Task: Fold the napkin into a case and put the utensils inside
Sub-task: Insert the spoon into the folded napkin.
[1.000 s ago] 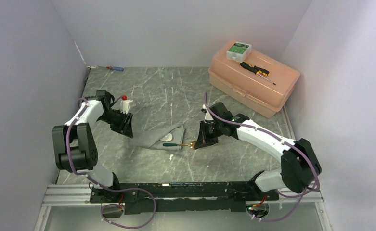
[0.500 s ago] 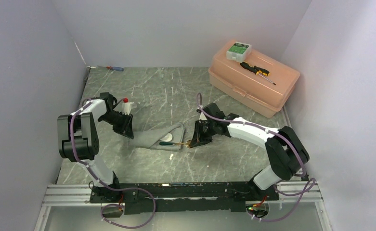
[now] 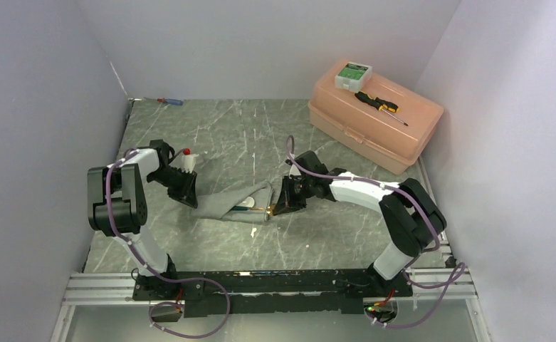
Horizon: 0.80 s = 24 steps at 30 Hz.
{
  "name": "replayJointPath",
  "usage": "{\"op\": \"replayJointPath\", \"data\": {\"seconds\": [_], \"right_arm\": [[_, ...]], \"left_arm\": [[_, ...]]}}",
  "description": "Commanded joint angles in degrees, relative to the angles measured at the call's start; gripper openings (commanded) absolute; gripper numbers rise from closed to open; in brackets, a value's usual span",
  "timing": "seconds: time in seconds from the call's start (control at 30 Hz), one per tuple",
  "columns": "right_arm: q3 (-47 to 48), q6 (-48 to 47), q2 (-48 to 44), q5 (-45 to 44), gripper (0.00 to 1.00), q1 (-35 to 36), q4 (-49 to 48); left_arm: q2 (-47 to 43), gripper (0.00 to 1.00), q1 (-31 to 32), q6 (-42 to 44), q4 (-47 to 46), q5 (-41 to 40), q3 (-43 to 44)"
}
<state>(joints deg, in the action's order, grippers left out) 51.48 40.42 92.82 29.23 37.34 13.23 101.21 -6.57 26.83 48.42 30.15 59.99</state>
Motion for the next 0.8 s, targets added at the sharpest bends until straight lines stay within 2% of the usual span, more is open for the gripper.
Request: {"op": "replayJointPath", "data": {"seconds": [0.0,0.5,0.77], "right_arm": [[2.65,1.96,1.84,2.39,0.00,0.28,-6.61],[9.17,3.92,11.30,4.86,0.00,2.04,-10.80],[10.60,4.80,14.73,3.24,0.00,2.38,-11.99]], "left_arm": [[0.67,0.22,-0.20,1.03,-0.26,-1.90,-0.66],[1.27,0.21,-0.20,1.31,0.14,-1.15,-1.13],[1.18,0.19,-0.22,1.48,0.44,-0.86,-0.94]]}}
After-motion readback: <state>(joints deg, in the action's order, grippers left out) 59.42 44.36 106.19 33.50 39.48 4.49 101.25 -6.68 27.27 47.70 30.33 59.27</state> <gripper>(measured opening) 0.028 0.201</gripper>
